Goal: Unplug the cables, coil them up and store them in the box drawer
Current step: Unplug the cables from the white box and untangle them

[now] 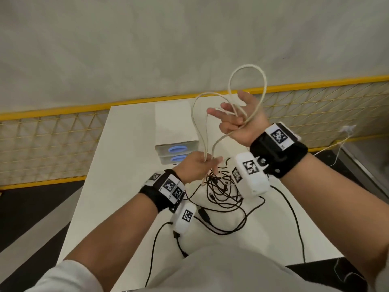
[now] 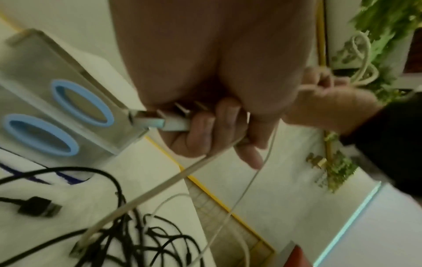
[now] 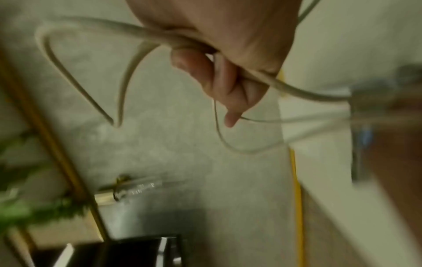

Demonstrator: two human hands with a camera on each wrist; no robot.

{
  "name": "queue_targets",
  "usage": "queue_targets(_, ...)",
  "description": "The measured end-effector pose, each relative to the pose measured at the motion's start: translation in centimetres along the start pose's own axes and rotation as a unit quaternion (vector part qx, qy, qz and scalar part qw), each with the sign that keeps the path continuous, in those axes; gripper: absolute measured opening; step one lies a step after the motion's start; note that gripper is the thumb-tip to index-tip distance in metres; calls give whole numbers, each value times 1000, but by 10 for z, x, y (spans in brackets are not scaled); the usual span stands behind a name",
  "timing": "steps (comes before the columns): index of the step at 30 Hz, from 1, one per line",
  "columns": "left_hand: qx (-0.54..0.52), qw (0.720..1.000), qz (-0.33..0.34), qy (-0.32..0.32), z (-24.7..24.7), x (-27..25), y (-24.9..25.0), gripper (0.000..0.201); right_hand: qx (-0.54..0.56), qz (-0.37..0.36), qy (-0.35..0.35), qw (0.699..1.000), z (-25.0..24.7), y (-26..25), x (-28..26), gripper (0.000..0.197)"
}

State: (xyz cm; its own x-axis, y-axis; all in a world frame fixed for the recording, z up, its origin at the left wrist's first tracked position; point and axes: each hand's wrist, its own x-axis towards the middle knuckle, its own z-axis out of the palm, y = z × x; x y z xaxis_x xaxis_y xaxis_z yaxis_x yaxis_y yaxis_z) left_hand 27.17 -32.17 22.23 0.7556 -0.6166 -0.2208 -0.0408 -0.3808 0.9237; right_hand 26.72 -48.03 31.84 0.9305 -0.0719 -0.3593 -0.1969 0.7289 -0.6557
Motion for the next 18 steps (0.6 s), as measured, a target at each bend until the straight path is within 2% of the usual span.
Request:
queue_targets(1, -40, 999, -14, 7, -6, 2, 1, 44, -62, -43, 45, 996, -6, -1, 6, 40)
queue_targets(2, -89, 996, -17, 12, -13, 4, 1, 47, -148, -84, 103, 980, -14, 0, 9, 33)
queue_targets(4, -185, 982, -9, 34, -29, 8, 3, 45, -308, -154, 212, 915, -33, 7, 12, 24)
queue_targets(5, -225, 973, -4, 48, -35, 8, 6, 44, -347, -183, 236, 889, -43, 13, 13, 19)
queue_targets(6, -263, 963, 2, 52, -40, 9, 9, 43, -351, -198, 222, 888, -48, 22, 10, 15)
queue_targets(7, -294, 954, 6, 52, -43, 10, 12, 43, -350, -200, 171, 899, -52, 32, 8, 16)
queue_targets(8, -318, 946, 7, 54, -44, 10, 16, 42, -381, -179, 92, 903, -52, 44, 3, 19)
queue_targets(9, -332, 942, 7, 57, -43, 10, 20, 42, -458, -131, 3, 879, -50, 56, -2, 22)
queue_targets(10, -339, 939, 8, 60, -41, 10, 23, 42, -569, -62, -91, 815, -50, 71, -7, 24)
queue_targets(11, -340, 938, 9, 65, -39, 10, 25, 42, -665, -12, -169, 727, -56, 88, -6, 26)
queue_targets(12, -339, 938, 9, 70, -36, 10, 27, 42, -727, 18, -209, 654, -62, 103, -5, 29)
queue_targets(13, -331, 941, 11, 74, -34, 10, 25, 42, -751, 27, -207, 626, -65, 111, -5, 33)
queue_targets(14, -306, 949, 16, 80, -32, 10, 20, 41, -740, 15, -178, 649, -67, 113, -4, 34)
queue_targets(16, -205, 975, 23, 82, -29, 7, 4, 43, -645, -55, -102, 755, -64, 100, -4, 34)
queue_targets(18, -100, 994, 18, 36, -20, 2, -12, 38, -509, -127, -50, 850, -49, 71, -8, 34)
